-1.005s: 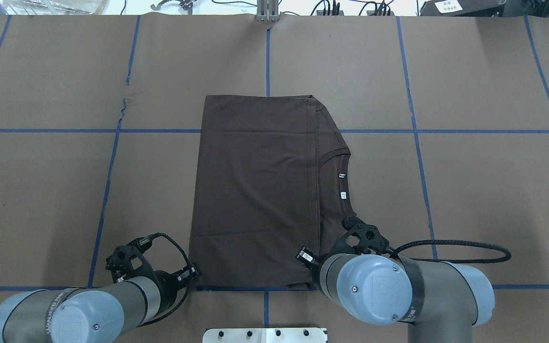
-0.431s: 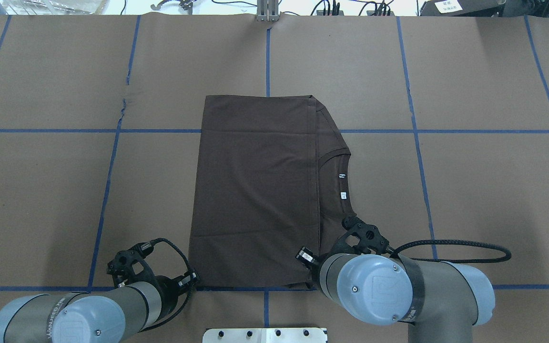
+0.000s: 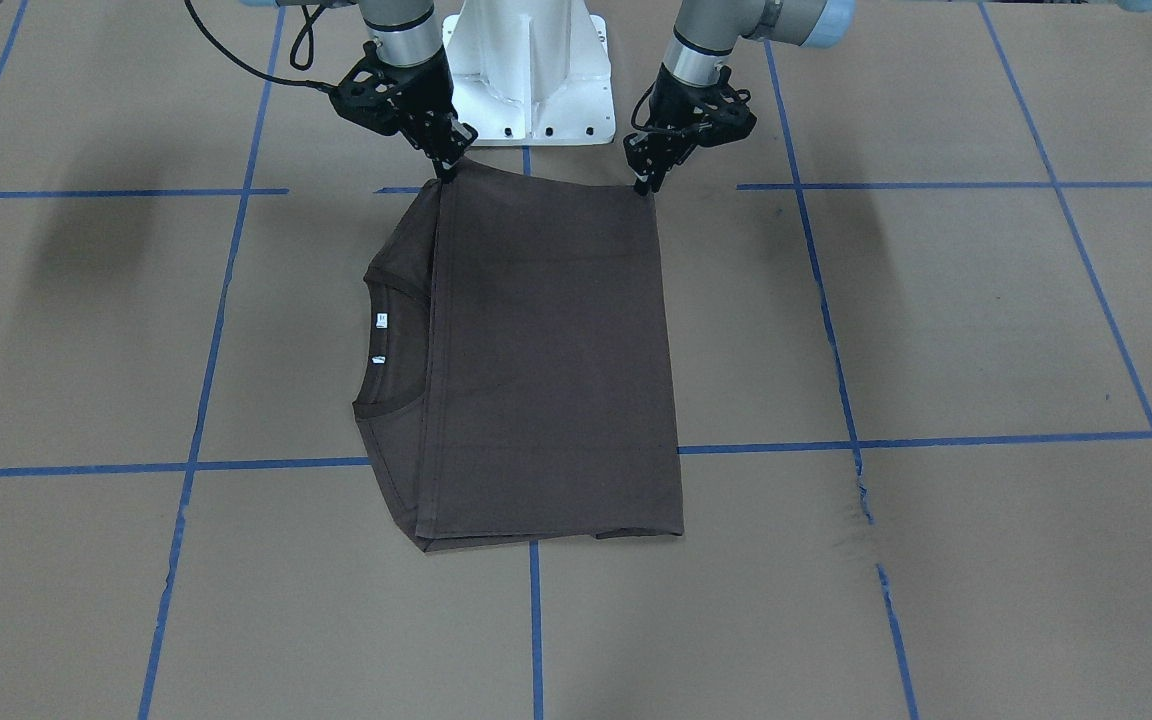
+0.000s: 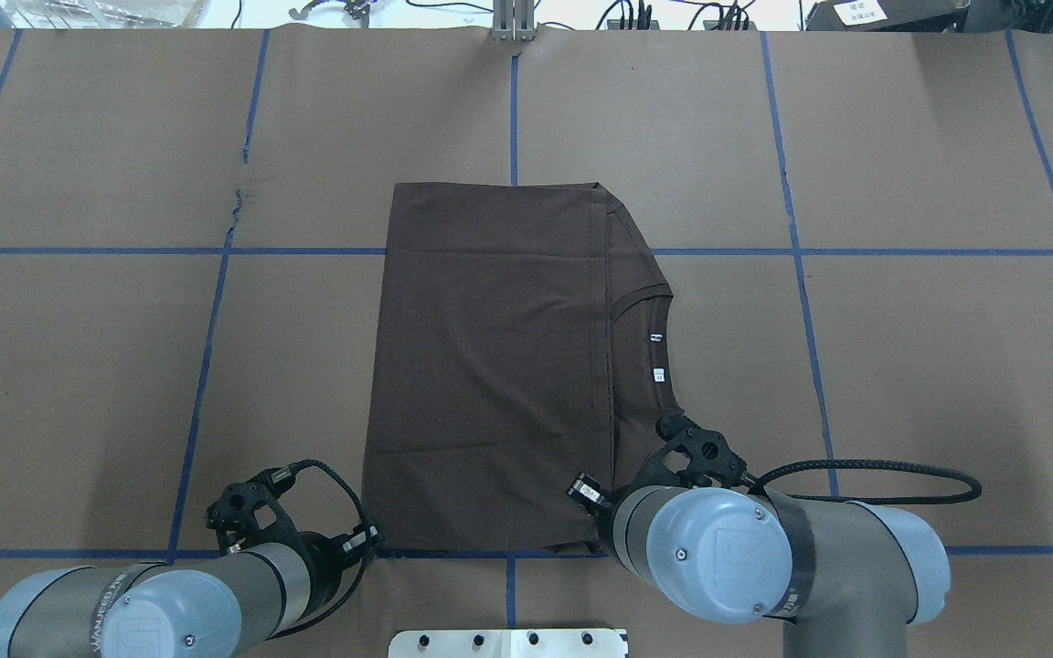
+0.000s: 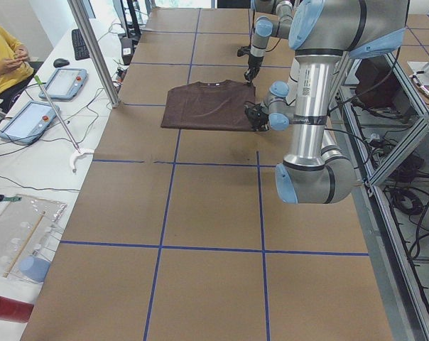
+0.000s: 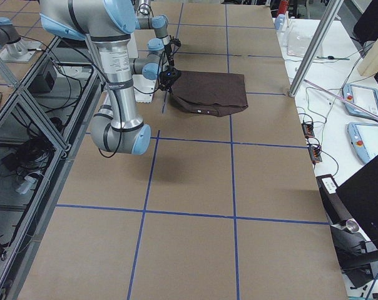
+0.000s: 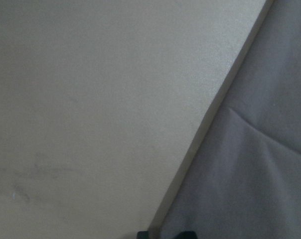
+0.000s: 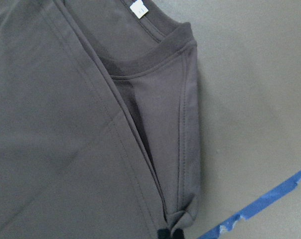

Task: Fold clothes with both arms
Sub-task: 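Grasp the near edge of the shirt with both grippers, then lift the near edge with both grippers and fold it away from the robot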

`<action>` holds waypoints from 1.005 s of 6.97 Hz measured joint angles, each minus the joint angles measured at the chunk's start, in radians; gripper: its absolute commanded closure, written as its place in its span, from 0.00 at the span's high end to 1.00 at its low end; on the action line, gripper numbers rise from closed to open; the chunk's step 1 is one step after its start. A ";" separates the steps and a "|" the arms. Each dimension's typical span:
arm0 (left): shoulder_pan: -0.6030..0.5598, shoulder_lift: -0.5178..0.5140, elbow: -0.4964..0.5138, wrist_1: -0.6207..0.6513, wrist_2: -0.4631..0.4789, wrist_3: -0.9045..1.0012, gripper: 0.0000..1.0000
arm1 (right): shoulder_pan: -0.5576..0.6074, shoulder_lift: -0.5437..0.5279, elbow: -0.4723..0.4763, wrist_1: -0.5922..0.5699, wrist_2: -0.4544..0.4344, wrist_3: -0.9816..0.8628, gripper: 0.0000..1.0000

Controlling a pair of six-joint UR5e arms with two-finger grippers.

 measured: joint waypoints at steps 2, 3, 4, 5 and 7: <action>-0.001 0.000 -0.012 0.000 -0.001 -0.001 0.00 | -0.001 0.000 0.000 0.000 0.000 0.000 0.00; -0.002 0.007 -0.045 -0.001 -0.003 -0.013 0.00 | -0.001 -0.005 0.007 0.000 0.000 0.001 0.00; -0.006 0.035 -0.121 0.000 -0.004 -0.043 0.00 | 0.000 -0.016 0.029 -0.001 -0.001 0.002 0.00; -0.017 0.072 -0.217 -0.001 -0.004 -0.071 0.00 | 0.006 -0.024 0.060 -0.011 -0.001 0.003 0.00; -0.158 0.004 -0.267 0.005 -0.025 -0.052 0.00 | 0.085 -0.004 0.084 -0.041 0.010 -0.003 0.00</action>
